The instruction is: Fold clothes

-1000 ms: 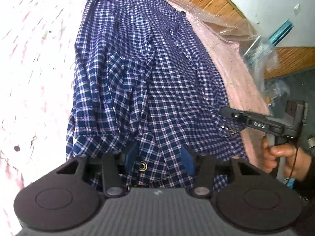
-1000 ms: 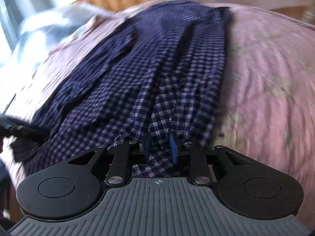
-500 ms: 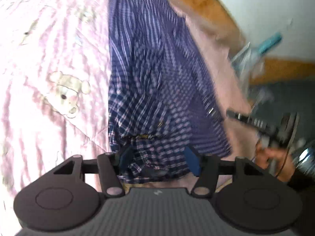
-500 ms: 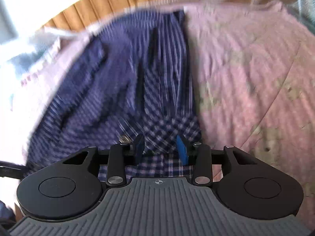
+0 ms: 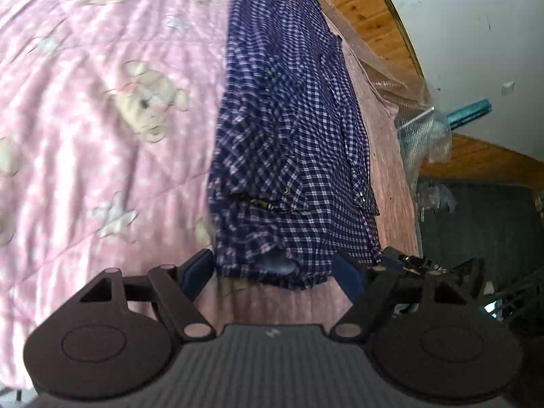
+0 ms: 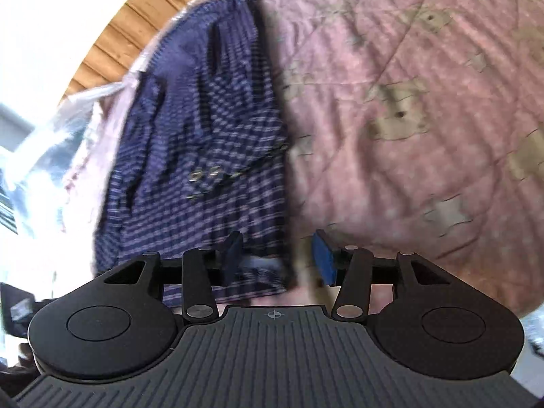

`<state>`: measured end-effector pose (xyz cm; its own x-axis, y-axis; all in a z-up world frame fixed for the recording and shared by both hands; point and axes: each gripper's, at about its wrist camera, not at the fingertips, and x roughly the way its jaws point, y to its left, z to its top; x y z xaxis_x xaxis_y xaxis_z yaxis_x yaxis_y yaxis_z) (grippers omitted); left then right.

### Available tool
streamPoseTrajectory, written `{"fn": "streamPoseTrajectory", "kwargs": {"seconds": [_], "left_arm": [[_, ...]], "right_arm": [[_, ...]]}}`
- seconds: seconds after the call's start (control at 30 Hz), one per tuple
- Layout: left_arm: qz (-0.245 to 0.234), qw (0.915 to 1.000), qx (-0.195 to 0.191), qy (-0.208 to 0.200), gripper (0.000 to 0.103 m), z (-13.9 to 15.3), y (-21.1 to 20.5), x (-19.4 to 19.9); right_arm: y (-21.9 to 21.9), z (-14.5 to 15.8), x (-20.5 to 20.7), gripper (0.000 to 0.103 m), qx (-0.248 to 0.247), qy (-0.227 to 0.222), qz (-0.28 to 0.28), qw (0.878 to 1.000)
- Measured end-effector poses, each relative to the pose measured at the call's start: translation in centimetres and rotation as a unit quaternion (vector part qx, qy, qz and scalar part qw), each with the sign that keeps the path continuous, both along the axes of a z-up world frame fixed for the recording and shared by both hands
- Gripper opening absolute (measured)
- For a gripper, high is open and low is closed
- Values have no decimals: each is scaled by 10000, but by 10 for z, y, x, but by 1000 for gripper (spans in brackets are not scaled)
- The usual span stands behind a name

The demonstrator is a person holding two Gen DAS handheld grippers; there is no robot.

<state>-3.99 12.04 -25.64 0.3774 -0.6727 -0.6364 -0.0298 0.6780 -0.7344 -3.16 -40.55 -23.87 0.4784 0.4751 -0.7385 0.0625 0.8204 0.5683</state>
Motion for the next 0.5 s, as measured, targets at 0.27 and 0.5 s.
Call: {"fn": "streamPoseTrajectory", "kwargs": {"seconds": [0.27,0.5], "left_arm": [[12,9997,-100,206,8,-6,0,7],[34,9985,-372,411,8,-7,5,11]], "right_arm": [[31,-5,10,5,-113,-69,300,9995],[50,7,15,1,-682,-126,678,9953]]}}
